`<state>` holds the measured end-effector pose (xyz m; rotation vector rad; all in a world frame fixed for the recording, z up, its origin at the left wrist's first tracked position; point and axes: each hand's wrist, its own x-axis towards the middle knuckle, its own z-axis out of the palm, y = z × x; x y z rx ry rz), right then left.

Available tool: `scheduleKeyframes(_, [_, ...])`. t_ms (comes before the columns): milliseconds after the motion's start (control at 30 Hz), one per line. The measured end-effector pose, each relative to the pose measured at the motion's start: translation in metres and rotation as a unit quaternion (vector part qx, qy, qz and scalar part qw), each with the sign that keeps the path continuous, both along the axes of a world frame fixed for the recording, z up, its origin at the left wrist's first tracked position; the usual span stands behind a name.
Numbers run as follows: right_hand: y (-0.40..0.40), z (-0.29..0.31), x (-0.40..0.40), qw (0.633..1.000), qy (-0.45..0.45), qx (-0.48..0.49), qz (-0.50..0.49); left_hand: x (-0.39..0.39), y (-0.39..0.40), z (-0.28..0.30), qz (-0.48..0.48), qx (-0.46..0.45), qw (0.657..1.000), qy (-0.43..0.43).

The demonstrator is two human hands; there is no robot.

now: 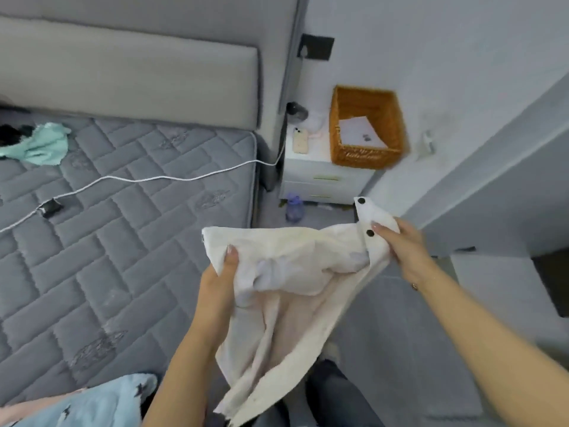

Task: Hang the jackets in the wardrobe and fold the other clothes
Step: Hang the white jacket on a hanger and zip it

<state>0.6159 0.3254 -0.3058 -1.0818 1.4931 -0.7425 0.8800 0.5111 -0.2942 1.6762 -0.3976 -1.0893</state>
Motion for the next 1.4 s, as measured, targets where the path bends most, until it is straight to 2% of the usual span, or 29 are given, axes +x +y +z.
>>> scheduleKeyframes(200, [0.006,0.036,-0.135,0.992,0.051,-0.077,-0.091,-0.077,-0.078,0.062,-0.138,-0.079,0.984,-0.080])
scheduleKeyframes(400, [-0.025,0.047,-0.277,0.975,0.070,-0.105,-0.181,-0.186,-0.171,0.103,-0.242,-0.156,0.946,-0.152])
scheduleKeyframes(467, [-0.040,0.050,-0.324,0.972,0.044,-0.104,-0.205,-0.222,-0.202,0.111,-0.263,-0.168,0.932,-0.186])
scheduleKeyframes(567, [-0.060,0.057,-0.389,0.977,-0.034,-0.095,-0.185,-0.275,-0.246,0.122,-0.275,-0.190,0.915,-0.228])
scheduleKeyframes(633, [-0.073,0.063,-0.428,0.973,-0.046,-0.090,-0.208,-0.313,-0.272,0.128,-0.292,-0.199,0.903,-0.246])
scheduleKeyframes(733, [-0.096,0.073,-0.477,0.959,-0.003,-0.079,-0.273,-0.374,-0.312,0.132,-0.323,-0.207,0.892,-0.238])
scheduleKeyframes(900, [-0.126,0.067,-0.551,0.934,0.102,-0.004,-0.342,-0.486,-0.384,0.145,-0.426,-0.229,0.862,-0.151])
scheduleKeyframes(1000, [-0.135,0.063,-0.591,0.909,0.088,0.016,-0.407,-0.553,-0.431,0.151,-0.491,-0.253,0.827,-0.104])
scheduleKeyframes(1100, [-0.136,0.079,-0.628,0.838,0.069,-0.007,-0.541,-0.615,-0.473,0.160,-0.577,-0.251,0.774,-0.076])
scheduleKeyframes(1167, [-0.132,0.102,-0.648,0.807,0.044,-0.008,-0.589,-0.652,-0.491,0.166,-0.629,-0.242,0.735,-0.070])
scheduleKeyframes(1267, [-0.138,0.145,-0.684,0.781,0.022,-0.049,-0.622,-0.708,-0.512,0.174,-0.696,-0.217,0.681,-0.060])
scheduleKeyframes(1400, [-0.163,0.184,-0.742,0.756,0.013,-0.078,-0.650,-0.768,-0.532,0.182,-0.739,-0.184,0.644,-0.069])
